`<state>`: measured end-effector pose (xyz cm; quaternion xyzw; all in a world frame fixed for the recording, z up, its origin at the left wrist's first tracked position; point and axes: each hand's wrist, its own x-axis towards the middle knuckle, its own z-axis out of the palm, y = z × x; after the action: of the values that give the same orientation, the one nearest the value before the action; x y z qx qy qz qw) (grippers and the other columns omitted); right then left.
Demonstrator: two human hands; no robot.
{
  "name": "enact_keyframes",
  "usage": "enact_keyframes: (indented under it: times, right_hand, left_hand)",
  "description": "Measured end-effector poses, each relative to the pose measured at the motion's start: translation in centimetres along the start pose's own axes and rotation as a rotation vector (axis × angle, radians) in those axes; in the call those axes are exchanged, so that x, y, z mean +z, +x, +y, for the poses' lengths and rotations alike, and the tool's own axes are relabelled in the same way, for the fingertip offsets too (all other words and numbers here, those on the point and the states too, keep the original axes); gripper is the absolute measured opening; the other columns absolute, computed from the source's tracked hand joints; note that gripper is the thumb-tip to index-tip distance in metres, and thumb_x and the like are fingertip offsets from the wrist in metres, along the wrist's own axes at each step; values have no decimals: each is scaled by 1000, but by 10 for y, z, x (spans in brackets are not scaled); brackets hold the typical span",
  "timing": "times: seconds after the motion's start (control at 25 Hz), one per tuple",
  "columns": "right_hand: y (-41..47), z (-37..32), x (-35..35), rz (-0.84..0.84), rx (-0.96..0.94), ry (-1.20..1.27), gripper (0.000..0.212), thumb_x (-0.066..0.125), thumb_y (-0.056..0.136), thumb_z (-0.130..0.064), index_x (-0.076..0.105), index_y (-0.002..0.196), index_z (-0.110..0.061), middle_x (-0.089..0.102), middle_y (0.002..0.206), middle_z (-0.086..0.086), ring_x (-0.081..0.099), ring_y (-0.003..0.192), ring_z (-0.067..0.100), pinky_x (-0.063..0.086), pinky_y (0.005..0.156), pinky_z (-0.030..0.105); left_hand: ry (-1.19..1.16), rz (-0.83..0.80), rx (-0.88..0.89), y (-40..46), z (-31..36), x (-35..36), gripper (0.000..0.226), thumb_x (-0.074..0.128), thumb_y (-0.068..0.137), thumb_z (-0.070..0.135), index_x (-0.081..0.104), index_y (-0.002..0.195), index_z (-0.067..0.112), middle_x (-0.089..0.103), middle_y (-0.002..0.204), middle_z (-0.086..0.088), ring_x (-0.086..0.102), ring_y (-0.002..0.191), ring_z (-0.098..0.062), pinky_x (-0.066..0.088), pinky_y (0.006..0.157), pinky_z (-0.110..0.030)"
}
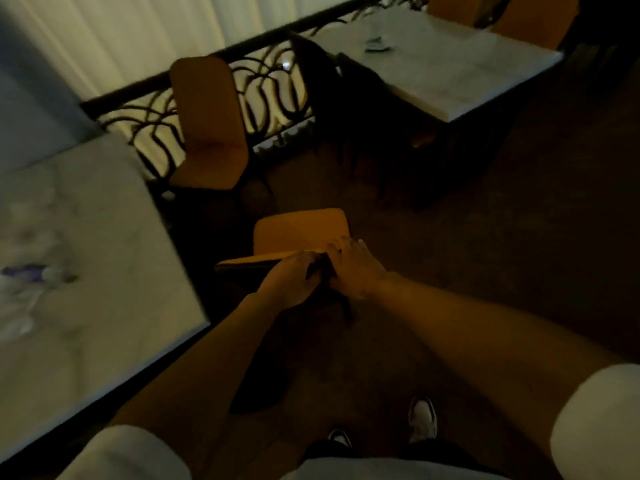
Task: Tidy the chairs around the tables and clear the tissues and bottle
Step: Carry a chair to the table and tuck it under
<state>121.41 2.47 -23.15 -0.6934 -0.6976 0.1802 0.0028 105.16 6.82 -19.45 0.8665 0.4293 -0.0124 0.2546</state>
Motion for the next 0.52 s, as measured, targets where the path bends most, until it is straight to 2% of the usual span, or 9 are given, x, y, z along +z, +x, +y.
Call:
enact_keyframes:
  times: [0.2, 0.32, 0.52]
  right_hand:
    - [36, 15, -10, -109, -234, -17, 82, 62, 92, -36, 14, 155, -17, 7, 162, 17, 9, 147, 42, 13, 120, 55]
    - [49, 20, -14, -139, -291, -2, 80, 63, 91, -33, 17, 154, -15, 12, 158, 19, 19, 142, 45, 18, 118, 56]
    - [76, 14, -10, -127, -344, -30, 66, 60, 92, -41, 33, 146, -13, 28, 152, 15, 36, 133, 39, 29, 113, 53]
  left_hand:
    - [29, 68, -296, 0, -17, -8, 42, 57, 97, 27, 51, 137, 17, 52, 136, -7, 54, 120, -27, 48, 97, -42]
    - [29, 57, -403, 6, -29, -7, 49, 58, 97, 32, 44, 142, 18, 46, 142, -8, 51, 123, -29, 48, 98, -43]
    - [135, 49, -357, 32, -49, -6, 70, 65, 91, 29, 31, 152, 19, 30, 154, -11, 32, 141, -36, 35, 111, -50]
